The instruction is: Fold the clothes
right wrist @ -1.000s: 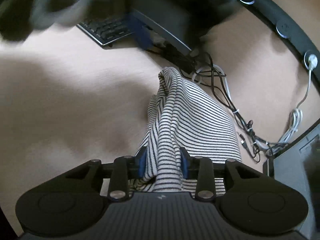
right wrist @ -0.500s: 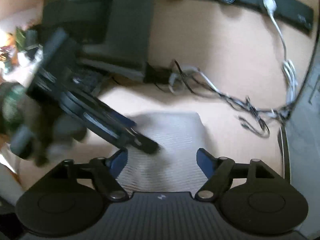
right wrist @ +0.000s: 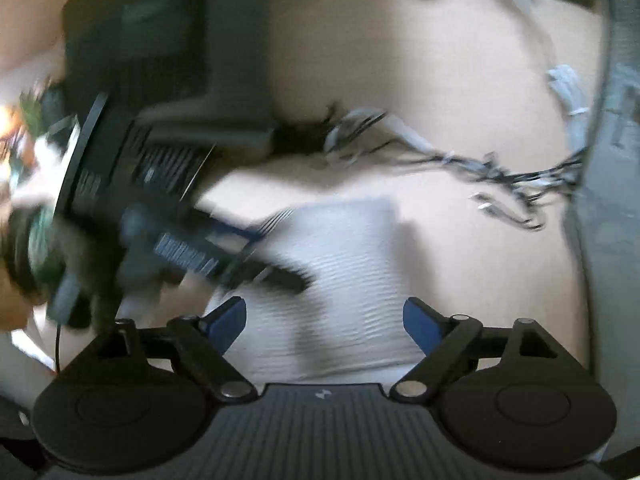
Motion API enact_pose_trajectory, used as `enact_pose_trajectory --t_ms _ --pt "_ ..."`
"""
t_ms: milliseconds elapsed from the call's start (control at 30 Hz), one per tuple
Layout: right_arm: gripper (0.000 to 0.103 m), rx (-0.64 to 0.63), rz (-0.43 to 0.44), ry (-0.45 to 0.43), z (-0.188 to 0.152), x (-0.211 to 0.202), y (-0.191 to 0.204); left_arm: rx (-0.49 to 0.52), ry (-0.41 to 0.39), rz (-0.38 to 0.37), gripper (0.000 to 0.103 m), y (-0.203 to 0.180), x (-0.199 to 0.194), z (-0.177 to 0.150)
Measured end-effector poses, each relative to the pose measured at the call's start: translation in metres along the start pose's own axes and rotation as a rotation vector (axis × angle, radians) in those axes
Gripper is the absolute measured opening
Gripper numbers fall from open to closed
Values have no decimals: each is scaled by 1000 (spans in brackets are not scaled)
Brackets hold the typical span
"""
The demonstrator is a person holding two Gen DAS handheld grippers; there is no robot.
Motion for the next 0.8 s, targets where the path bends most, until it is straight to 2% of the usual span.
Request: enact_pose_trajectory --t_ms 67,100,133,233,333,400,533,567,667,700,800 --pt "84 140 32 0 16 15 -25 10 -6 6 99 -2 0 -2" --pt "75 203 55 7 23 28 -34 12 -11 11 99 -3 0 -3" --pt "73 255 83 17 30 44 -40 8 -16 15 99 -4 -1 -5" --pt "72 319 121 110 43 105 -44 18 -12 35 99 -10 -3 -8" --pt "73 335 164 243 39 155 -43 21 -6 42 99 -12 -7 -12" --pt "63 345 217 230 38 154 -42 10 -1 44 99 -9 -8 -15" --pt "49 340 338 68 42 108 -44 -18 11 10 103 1 -4 -17" --pt "48 337 335 45 41 98 -45 -18 10 -3 103 3 -2 -16" --pt "47 271 109 86 26 101 -52 23 -8 -10 103 0 7 -11" --pt "50 257 48 95 19 103 -54 41 -12 -8 103 -3 9 -7" --pt "56 276 -44 90 7 97 -56 35 -9 10 103 -7 9 3"
Point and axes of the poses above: each gripper's, at about its wrist camera, not at the fingertips, and x roughly the way its jaws point, y to its left, z to its top, the point moved 1 cm from there along x, roughly the way its jaws point, and after that the axes turned 10 degrees about -z, right-handed, at the moved point
